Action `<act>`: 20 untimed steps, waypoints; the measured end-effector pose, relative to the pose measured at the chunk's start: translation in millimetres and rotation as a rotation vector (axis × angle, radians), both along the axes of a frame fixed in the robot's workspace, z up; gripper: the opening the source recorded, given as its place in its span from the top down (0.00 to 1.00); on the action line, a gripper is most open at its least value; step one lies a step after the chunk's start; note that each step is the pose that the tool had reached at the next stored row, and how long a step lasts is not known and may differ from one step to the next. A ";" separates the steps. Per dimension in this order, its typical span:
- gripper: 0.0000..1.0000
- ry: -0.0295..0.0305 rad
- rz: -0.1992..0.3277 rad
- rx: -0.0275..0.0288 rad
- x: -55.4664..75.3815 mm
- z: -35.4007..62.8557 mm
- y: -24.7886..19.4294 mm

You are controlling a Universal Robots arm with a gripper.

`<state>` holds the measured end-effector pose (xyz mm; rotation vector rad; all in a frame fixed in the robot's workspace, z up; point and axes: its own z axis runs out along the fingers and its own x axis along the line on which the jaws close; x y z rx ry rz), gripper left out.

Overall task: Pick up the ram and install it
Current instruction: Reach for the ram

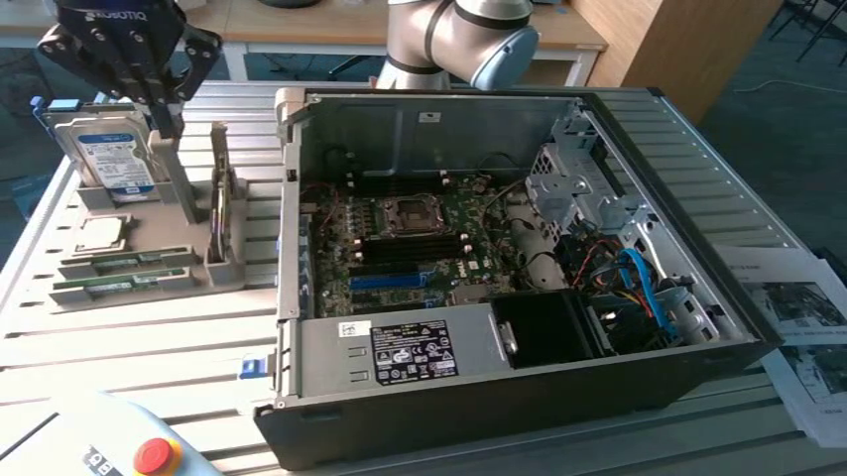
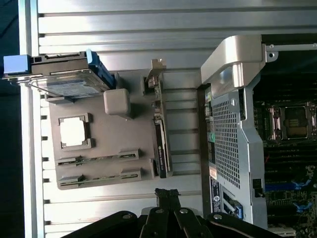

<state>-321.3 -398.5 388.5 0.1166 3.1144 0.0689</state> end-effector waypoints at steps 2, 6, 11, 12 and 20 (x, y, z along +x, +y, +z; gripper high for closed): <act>0.90 0.0002 0.000 -0.0001 -6.4 0.0 0.0; 0.90 0.0003 0.000 -0.0001 -19.4 -0.2 0.0; 0.90 0.0003 0.000 0.0000 -36.2 -0.4 0.0; 0.90 0.0003 0.000 0.0000 -39.6 -0.4 0.0; 0.90 0.0004 0.000 0.0000 -67.4 -0.7 0.0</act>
